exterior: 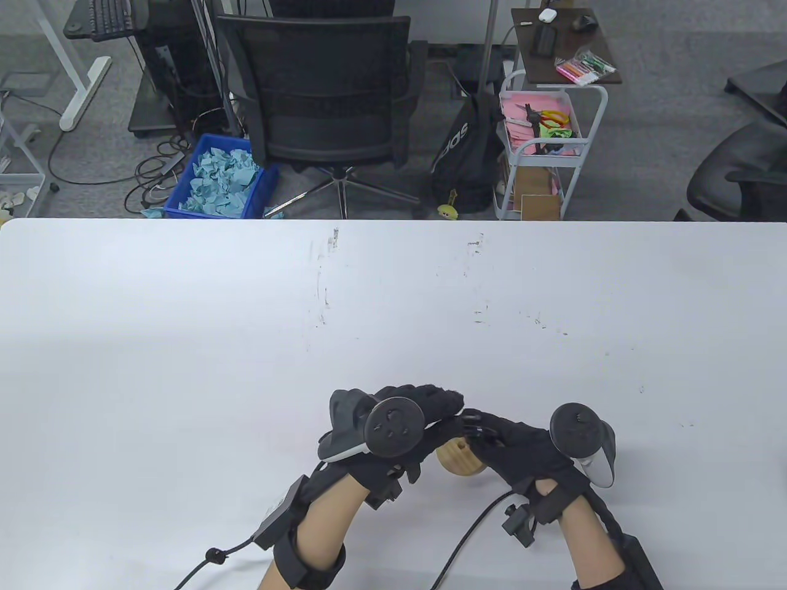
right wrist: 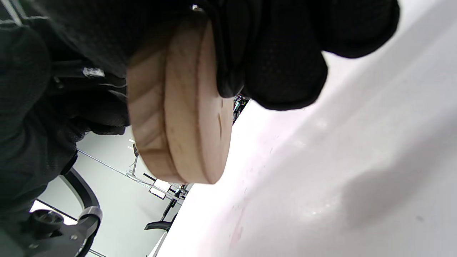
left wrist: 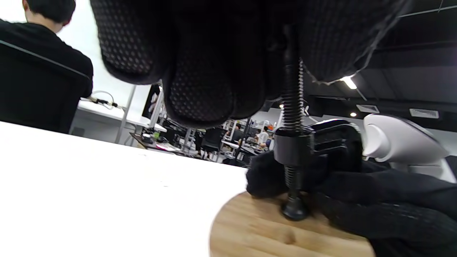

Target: Unscrew the clamp open

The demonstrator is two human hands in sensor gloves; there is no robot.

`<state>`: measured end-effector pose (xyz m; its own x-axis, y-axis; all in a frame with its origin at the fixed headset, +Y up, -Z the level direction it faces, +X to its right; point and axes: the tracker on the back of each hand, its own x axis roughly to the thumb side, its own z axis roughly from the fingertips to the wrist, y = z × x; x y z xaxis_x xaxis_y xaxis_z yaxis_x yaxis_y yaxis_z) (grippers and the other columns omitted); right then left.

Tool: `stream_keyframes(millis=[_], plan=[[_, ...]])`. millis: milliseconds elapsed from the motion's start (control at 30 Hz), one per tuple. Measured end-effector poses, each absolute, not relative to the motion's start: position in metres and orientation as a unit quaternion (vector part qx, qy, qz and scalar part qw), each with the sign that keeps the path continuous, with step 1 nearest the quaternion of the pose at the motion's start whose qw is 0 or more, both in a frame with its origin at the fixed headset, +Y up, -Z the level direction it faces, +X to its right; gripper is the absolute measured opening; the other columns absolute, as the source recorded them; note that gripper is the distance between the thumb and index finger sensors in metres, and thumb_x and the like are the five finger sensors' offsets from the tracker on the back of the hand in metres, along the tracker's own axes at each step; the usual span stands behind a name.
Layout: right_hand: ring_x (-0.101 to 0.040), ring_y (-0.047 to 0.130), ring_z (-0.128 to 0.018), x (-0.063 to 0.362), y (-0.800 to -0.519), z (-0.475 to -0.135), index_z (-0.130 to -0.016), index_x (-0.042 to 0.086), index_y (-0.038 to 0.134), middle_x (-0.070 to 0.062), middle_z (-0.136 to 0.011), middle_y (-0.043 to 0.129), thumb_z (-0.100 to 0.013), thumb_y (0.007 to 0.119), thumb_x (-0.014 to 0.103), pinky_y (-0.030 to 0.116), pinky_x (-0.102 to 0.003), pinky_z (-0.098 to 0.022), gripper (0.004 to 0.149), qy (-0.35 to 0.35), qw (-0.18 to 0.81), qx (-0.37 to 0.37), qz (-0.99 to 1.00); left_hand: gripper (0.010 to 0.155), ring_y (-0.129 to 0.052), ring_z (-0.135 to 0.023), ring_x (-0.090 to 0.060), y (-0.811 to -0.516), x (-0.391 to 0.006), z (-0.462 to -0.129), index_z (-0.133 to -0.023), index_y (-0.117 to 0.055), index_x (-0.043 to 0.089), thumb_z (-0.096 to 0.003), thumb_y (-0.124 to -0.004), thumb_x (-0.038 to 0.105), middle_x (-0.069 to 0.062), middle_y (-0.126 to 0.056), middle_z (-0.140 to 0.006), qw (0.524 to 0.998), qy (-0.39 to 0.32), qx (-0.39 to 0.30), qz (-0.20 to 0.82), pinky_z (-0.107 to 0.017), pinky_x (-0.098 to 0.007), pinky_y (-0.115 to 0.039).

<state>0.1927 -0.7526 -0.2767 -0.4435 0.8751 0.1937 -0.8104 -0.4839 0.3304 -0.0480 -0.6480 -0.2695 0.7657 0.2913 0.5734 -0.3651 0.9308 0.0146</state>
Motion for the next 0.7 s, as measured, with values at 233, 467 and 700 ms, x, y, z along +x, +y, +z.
stream_keyframes(millis=[233,467,700], plan=[[-0.013,0.096,-0.052,0.187,-0.752,-0.275,-0.091,0.042,0.076,-0.012,-0.080,0.080,-0.043,0.081,0.048,0.073,-0.051,-0.047,0.049,0.101,0.478,0.184,0.853,0.044,-0.104,-0.015,-0.008,-0.651,-0.051,-0.273,-0.055,-0.097,0.029,-0.0482,-0.070,0.063,0.004,-0.104,-0.033,0.951,-0.261,0.078,0.149,-0.025,-0.027,-0.091],[-0.015,0.096,-0.052,0.189,-0.754,-0.276,-0.091,0.040,0.077,-0.014,-0.080,0.079,-0.043,0.081,0.047,0.073,-0.052,-0.047,0.049,0.108,0.488,0.172,0.849,0.055,-0.108,-0.033,-0.011,-0.646,-0.054,-0.271,-0.071,-0.094,0.028,-0.0455,-0.069,0.070,0.004,-0.104,-0.052,0.951,-0.251,0.092,0.152,-0.037,-0.030,-0.091],[-0.016,0.096,-0.052,0.196,-0.755,-0.279,-0.091,0.039,0.077,-0.015,-0.080,0.079,-0.043,0.082,0.046,0.072,-0.053,-0.047,0.049,0.111,0.508,0.155,0.840,0.060,-0.077,-0.106,-0.027,-0.642,-0.052,-0.267,-0.103,-0.067,0.038,-0.0473,-0.085,0.048,0.002,-0.065,-0.115,0.905,-0.347,0.028,0.247,-0.075,-0.052,-0.070]])
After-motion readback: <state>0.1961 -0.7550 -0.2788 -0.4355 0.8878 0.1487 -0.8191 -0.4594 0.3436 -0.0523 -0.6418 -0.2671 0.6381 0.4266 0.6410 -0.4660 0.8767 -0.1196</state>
